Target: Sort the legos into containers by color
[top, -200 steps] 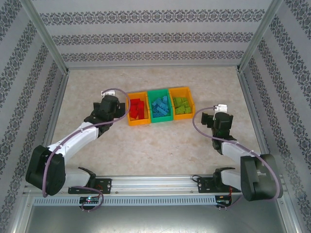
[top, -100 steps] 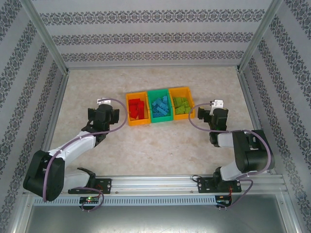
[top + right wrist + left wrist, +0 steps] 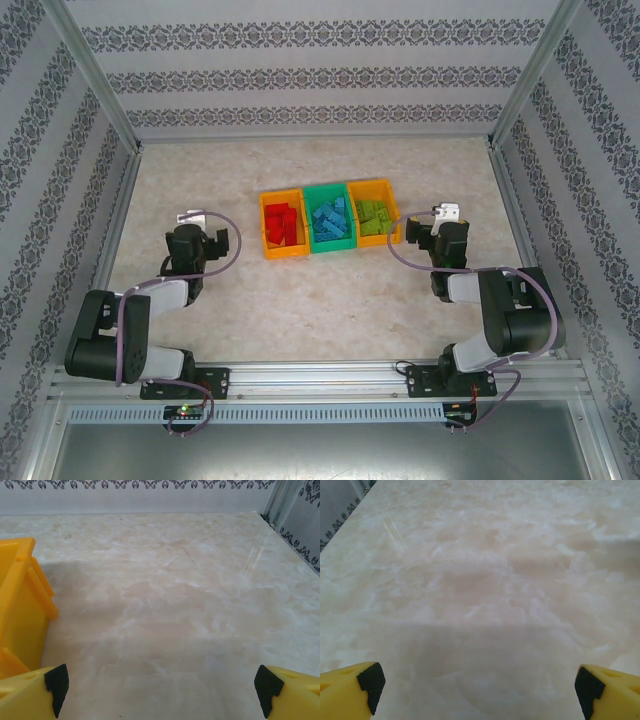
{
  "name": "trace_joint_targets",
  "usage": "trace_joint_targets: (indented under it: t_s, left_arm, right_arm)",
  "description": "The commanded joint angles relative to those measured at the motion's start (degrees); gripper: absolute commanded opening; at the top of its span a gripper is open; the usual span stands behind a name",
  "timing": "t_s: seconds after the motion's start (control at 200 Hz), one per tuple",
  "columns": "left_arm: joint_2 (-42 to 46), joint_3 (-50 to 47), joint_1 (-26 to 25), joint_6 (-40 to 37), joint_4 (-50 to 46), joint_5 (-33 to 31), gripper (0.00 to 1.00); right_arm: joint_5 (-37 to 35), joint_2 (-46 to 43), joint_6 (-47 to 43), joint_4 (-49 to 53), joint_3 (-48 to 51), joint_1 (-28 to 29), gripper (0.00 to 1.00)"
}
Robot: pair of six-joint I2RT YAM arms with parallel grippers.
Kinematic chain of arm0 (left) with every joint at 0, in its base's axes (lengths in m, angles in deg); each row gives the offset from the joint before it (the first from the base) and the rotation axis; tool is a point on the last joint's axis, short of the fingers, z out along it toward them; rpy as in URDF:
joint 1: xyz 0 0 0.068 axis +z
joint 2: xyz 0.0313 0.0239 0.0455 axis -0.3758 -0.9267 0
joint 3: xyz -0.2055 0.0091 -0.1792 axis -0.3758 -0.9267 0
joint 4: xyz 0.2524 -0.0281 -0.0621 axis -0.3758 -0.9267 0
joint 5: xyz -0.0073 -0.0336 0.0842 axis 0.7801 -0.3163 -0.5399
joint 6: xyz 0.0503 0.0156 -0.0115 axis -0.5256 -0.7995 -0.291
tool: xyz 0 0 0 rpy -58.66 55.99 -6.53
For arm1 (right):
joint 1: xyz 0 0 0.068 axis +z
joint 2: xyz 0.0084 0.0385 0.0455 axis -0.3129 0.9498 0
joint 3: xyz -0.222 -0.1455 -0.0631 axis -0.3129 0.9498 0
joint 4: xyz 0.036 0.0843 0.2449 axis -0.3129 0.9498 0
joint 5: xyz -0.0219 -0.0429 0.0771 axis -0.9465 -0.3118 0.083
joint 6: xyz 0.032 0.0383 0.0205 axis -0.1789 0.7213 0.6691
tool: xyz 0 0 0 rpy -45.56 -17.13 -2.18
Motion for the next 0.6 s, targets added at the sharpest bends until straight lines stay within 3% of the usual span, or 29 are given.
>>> trace_joint_targets:
  t_s: [0.0, 0.135, 0.27, 0.36, 0.6]
  left_arm:
    - [-1.7, 2.6, 1.6, -1.2, 3.1, 7.9, 0.99]
    - [-2.8, 3.1, 3.5, -1.7, 4.1, 12.3, 0.99]
    - [-9.0, -2.6, 4.1, -0.5, 20.5, 9.8, 0.99]
    - [-10.1, 0.4, 3.9, -1.6, 15.1, 11.2, 0.99]
    - [-10.4, 0.6, 3.8, -1.8, 15.4, 11.2, 1.0]
  right_arm:
    - [1.1, -0.1, -0.5, -1.6, -0.9, -0.5, 0.98]
    - [1.1, -0.1, -0.5, -1.7, -0.9, -0.5, 0.98]
    - [1.1, -0.1, -0.5, -1.6, -0.9, -0.5, 0.98]
    - [1.2, -0.1, -0.5, -1.7, -0.9, -0.5, 0.98]
    - [1.1, -0.1, -0.5, -1.6, -0.9, -0.5, 0.98]
